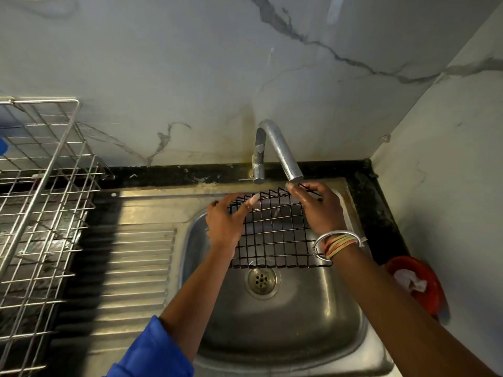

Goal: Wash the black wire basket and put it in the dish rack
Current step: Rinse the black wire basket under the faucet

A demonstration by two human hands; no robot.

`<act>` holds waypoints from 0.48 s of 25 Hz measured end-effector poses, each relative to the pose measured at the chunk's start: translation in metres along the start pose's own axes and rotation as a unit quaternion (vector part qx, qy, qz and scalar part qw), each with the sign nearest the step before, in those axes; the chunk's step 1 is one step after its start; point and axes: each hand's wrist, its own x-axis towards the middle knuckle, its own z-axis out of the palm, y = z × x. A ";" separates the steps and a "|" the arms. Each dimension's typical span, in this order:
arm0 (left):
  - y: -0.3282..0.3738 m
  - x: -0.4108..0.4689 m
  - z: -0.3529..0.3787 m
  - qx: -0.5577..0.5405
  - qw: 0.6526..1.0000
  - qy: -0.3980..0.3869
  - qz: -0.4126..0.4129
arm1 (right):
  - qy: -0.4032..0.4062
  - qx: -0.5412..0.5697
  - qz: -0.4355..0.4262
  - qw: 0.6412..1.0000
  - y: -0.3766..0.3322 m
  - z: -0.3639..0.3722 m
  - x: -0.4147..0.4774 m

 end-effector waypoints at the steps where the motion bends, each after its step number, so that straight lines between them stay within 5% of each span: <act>1: 0.003 -0.001 -0.006 0.001 1.000 0.005 0.000 | -0.002 0.000 0.002 1.000 0.000 0.003 0.001; 12: 0.063 -0.024 -0.002 0.086 0.993 -0.066 -0.051 | 0.017 -0.077 -0.033 0.996 -0.012 -0.005 0.003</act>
